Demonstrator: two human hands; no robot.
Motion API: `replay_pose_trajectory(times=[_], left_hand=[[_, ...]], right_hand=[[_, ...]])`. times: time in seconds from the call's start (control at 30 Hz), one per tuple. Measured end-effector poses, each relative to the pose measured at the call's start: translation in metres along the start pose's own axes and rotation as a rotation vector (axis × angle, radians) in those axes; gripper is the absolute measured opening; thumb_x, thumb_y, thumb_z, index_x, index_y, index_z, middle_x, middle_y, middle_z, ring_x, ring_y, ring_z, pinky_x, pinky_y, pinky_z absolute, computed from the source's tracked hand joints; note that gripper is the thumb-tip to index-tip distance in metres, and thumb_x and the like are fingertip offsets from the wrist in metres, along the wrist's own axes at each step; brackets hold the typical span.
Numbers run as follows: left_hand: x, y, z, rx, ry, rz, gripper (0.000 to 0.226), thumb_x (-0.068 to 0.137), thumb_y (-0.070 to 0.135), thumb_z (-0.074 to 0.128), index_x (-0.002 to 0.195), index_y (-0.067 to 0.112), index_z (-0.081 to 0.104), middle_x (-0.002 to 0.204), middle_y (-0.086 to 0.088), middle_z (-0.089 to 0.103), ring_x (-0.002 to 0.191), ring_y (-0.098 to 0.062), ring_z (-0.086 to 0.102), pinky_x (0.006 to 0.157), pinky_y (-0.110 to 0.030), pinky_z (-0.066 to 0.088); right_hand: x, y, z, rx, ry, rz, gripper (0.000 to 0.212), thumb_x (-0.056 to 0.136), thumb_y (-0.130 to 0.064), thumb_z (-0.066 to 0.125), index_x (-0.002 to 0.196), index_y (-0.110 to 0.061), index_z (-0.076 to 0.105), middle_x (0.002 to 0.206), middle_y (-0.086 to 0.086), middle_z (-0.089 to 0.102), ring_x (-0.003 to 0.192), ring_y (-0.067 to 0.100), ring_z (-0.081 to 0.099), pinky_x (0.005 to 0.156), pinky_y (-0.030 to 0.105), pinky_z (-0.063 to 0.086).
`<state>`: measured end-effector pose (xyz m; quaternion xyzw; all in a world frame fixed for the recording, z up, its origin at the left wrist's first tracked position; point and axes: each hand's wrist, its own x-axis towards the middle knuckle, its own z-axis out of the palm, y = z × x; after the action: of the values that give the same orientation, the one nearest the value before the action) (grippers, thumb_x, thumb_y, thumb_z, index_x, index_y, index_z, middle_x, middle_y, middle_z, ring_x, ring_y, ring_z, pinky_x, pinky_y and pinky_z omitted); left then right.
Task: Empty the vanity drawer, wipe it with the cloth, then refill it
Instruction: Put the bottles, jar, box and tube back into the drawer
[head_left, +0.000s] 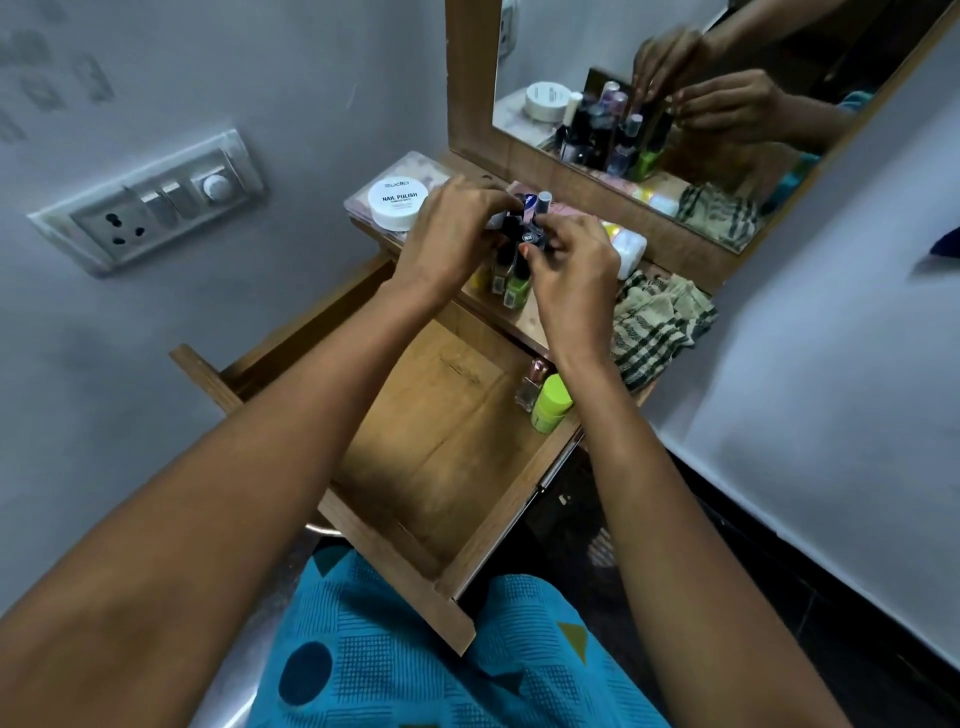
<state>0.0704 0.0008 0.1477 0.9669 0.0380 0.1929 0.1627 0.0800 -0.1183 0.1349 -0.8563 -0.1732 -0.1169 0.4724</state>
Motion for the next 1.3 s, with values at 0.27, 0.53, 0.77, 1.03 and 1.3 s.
replay_pose_trajectory(times=[0.27, 0.53, 0.77, 1.03, 1.3], left_hand=[[0.007, 0.002, 0.006, 0.045, -0.047, 0.023, 0.027, 0.087, 0.015, 0.059, 0.114, 0.016, 0.063, 0.114, -0.008, 0.064, 0.107, -0.024, 0.051, 0.090, -0.035, 0.042], [0.000, 0.009, 0.001, -0.042, -0.084, 0.003, 0.025, 0.085, 0.011, 0.061, 0.110, 0.014, 0.065, 0.109, -0.008, 0.067, 0.104, -0.023, 0.056, 0.087, -0.039, 0.048], [-0.031, 0.025, -0.006, -0.157, -0.068, 0.015, 0.028, 0.082, 0.007, 0.064, 0.110, 0.012, 0.065, 0.109, -0.007, 0.068, 0.101, -0.019, 0.062, 0.087, -0.034, 0.051], [-0.068, 0.034, -0.012, -0.278, -0.087, -0.004, 0.026, 0.080, 0.001, 0.065, 0.106, 0.003, 0.066, 0.105, -0.011, 0.069, 0.096, -0.018, 0.065, 0.086, -0.026, 0.051], [-0.086, 0.018, 0.007, -0.368, -0.079, -0.109, 0.023, 0.078, -0.003, 0.065, 0.101, 0.001, 0.067, 0.101, -0.012, 0.070, 0.095, -0.017, 0.066, 0.084, -0.021, 0.050]], right_hand=[[0.004, 0.011, 0.004, -0.001, -0.028, -0.006, 0.028, 0.080, -0.006, 0.066, 0.108, -0.005, 0.064, 0.106, 0.009, 0.065, 0.087, 0.010, 0.059, 0.080, 0.023, 0.053], [0.003, 0.014, -0.001, 0.068, -0.048, 0.024, 0.027, 0.080, -0.002, 0.066, 0.107, -0.004, 0.064, 0.097, 0.009, 0.067, 0.078, 0.007, 0.054, 0.072, 0.014, 0.050], [-0.020, 0.014, -0.021, 0.072, -0.069, -0.015, 0.030, 0.078, -0.003, 0.067, 0.109, -0.003, 0.064, 0.107, 0.009, 0.064, 0.084, 0.008, 0.055, 0.081, 0.021, 0.053], [-0.052, 0.014, -0.029, 0.093, -0.083, -0.024, 0.028, 0.074, 0.000, 0.070, 0.102, -0.005, 0.068, 0.093, -0.004, 0.060, 0.078, 0.008, 0.056, 0.077, 0.027, 0.054], [-0.069, 0.033, -0.014, 0.035, -0.168, -0.014, 0.026, 0.076, 0.001, 0.068, 0.102, -0.002, 0.067, 0.098, 0.011, 0.065, 0.080, 0.009, 0.055, 0.079, 0.019, 0.051]])
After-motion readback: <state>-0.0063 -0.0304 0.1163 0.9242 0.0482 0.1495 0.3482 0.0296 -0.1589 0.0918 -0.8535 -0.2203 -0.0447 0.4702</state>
